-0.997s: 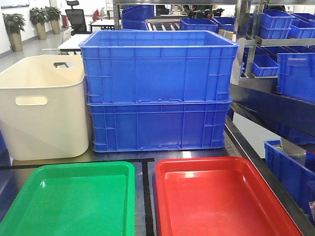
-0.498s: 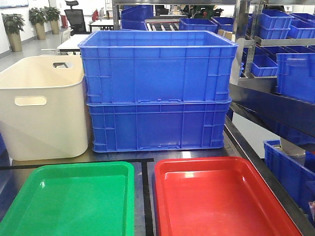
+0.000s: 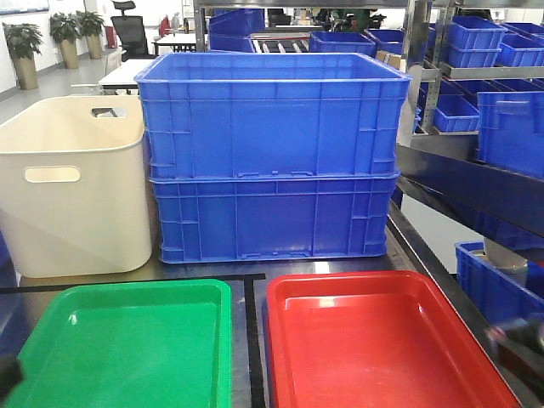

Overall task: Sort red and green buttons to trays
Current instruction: 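Lower green button into green tray with left gripper, red into red tray with right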

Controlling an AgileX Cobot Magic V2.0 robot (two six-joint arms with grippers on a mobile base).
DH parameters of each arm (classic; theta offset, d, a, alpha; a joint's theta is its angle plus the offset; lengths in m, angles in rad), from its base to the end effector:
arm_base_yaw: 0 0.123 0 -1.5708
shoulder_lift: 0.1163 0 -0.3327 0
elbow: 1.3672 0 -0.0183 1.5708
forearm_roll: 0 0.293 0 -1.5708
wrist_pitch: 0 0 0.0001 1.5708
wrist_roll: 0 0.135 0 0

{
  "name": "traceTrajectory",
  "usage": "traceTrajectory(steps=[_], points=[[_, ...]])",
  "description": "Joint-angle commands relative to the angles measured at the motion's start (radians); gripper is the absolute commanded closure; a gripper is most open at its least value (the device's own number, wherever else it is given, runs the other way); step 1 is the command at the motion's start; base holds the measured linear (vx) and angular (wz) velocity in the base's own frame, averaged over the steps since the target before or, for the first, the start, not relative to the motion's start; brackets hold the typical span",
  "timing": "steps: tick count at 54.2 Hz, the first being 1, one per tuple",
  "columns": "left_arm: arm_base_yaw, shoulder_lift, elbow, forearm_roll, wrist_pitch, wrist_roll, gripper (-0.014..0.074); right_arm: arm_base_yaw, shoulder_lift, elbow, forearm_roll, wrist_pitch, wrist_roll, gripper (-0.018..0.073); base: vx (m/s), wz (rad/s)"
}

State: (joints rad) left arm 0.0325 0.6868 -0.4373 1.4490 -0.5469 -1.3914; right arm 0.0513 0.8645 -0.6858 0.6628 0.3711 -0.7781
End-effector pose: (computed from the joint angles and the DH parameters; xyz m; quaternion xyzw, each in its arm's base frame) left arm 0.1784 -0.0638 0.3229 0.1825 0.7103 -0.1749 0.6570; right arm 0.2282 0.0419 0.3410 -0.1448 0.8148 0.0660 0.5575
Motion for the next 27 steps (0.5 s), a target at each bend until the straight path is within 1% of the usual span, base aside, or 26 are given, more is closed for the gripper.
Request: traceTrajectory(steps=[1, 4, 8, 14, 21, 27], points=[[-0.007, 0.129, -0.094, -0.069, -0.077, 0.011, 0.0596, 0.065, 0.108, -0.111, 0.114, -0.064, -0.112, 0.0568, 0.00, 0.00], [-0.007, 0.213, -0.147, -0.095, -0.078, 0.011, 0.0596, 0.115, 0.185, -0.148, 0.116, -0.077, -0.130, 0.0568, 0.00, 0.00], [-0.011, 0.303, -0.215, -0.097, -0.078, 0.015, 0.0596, 0.171, 0.281, -0.170, 0.115, -0.106, -0.130, 0.0568, 0.00, 0.00], [-0.033, 0.420, -0.289, -0.097, -0.078, 0.015, 0.0596, 0.234, 0.389, -0.186, 0.117, -0.215, -0.121, 0.0568, 0.00, 0.00], [-0.065, 0.545, -0.323, -0.104, -0.085, 0.002, 0.0591, 0.250, 0.475, -0.212, 0.170, -0.252, -0.074, 0.0565, 0.00, 0.00], [-0.080, 0.639, -0.323, -0.136, -0.069, 0.003, 0.0578, 0.247, 0.519, -0.217, 0.210, -0.252, -0.061, 0.0559, 0.00, 0.00]])
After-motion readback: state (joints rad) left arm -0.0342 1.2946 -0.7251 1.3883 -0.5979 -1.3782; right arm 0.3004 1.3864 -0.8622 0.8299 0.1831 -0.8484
